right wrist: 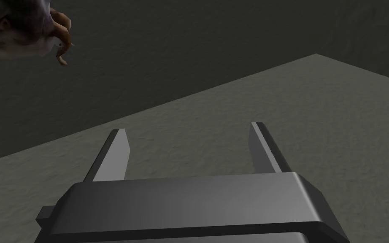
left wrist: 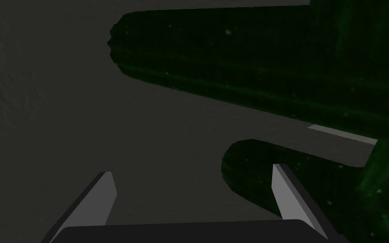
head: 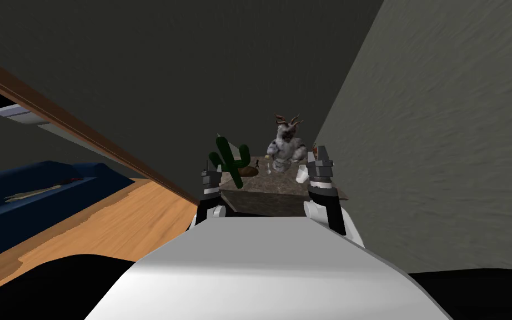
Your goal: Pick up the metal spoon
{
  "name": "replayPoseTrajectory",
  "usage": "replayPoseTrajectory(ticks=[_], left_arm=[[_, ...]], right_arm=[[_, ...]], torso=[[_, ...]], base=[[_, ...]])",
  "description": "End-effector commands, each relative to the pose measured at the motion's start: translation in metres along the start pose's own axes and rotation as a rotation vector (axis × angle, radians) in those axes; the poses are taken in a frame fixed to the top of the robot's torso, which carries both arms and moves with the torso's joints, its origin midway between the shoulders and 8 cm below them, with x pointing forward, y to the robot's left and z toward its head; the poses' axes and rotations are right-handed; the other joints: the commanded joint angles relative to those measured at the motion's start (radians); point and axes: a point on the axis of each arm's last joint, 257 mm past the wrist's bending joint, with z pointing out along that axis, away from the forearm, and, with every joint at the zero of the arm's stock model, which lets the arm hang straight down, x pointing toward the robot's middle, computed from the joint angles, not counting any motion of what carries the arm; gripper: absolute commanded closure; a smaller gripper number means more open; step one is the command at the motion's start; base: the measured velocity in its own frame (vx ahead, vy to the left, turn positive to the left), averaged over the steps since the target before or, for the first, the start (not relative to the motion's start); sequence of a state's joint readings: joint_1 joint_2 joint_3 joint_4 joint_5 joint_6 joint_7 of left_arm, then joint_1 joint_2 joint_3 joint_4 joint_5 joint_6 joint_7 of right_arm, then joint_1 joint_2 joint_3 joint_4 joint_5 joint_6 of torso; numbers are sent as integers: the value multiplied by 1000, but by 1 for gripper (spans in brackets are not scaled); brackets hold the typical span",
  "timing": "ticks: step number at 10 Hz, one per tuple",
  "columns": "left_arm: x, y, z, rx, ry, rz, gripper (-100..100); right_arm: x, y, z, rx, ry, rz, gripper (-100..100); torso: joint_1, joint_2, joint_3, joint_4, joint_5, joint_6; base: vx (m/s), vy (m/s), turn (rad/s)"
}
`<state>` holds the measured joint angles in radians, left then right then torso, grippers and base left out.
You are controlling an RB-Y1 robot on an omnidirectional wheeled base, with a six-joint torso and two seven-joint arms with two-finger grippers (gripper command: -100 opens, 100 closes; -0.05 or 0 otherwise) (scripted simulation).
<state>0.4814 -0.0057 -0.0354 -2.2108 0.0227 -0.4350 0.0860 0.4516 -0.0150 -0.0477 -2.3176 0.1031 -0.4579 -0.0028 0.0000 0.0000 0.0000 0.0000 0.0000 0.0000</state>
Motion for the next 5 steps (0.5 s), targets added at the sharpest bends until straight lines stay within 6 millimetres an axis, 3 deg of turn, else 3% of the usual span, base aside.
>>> replayPoseTrajectory(ticks=[1,5], left_arm=[[0,0,0,0,0,0,0],[0,0,0,0,0,0,0]], right_arm=[[1,-2,0,8,23,-15,-100],[1,-18,-2,67,91,-75,-100]], torso=[[0,0,0,0,0,0],[-2,2,1,0,0,0]], base=[[-6,-5,56],[-22,-22,113]])
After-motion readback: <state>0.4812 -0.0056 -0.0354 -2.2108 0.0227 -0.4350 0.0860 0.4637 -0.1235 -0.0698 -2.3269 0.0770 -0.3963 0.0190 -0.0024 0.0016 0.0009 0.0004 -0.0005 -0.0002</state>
